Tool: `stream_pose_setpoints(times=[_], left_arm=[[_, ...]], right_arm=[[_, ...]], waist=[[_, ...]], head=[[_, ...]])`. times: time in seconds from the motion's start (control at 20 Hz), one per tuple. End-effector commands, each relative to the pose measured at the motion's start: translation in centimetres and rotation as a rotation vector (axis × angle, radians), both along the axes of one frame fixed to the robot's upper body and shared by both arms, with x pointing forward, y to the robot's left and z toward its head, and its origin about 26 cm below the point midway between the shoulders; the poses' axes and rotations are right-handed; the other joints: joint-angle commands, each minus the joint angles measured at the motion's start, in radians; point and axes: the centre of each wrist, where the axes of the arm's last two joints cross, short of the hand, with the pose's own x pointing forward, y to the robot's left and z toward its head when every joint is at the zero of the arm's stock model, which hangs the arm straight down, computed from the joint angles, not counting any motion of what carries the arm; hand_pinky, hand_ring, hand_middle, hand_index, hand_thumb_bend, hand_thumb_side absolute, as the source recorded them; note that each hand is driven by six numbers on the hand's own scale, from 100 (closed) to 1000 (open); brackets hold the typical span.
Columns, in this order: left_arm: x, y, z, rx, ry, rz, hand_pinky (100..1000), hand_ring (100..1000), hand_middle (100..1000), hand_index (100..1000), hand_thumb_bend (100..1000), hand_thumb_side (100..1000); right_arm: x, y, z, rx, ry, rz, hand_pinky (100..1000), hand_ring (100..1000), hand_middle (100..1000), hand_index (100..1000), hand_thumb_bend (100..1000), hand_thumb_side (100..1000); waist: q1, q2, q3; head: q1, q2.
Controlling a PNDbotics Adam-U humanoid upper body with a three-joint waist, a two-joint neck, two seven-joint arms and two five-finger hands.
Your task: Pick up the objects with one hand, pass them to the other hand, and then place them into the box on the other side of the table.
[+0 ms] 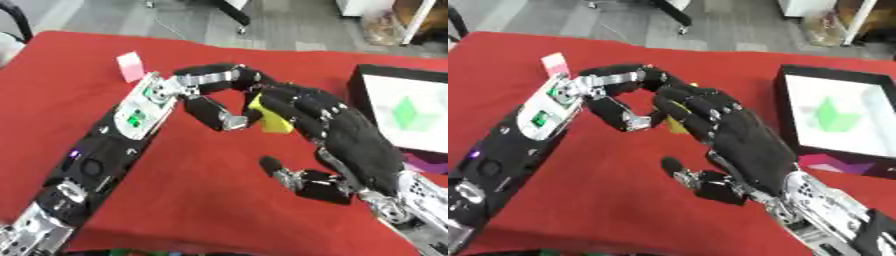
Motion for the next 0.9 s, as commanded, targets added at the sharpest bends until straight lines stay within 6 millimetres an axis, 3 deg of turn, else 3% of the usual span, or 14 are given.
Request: stream_pose_setpoints(times=[0.05, 0.9], left_arm=[[-0.04, 0.25, 1.71, 0.056, -0.128, -0.155, 673, 443, 417, 603, 100, 322], [-0.41, 0.11, 2.02, 0.050, -0.130, -0.176, 746, 444, 412, 599, 100, 327]], right_arm=[[-0.14, -0.37, 0.63, -0.015, -0.026, -0.004, 814, 905, 882, 977, 316, 172], [0.34, -0.64, 1.51, -0.091, -0.122, -0.141, 815, 855, 864, 951, 285, 162]], waist=[[0.001, -0.010, 0.000], [0.003, -0.010, 0.002]], head=[[-0.002, -0.003], [-0.007, -0.003]])
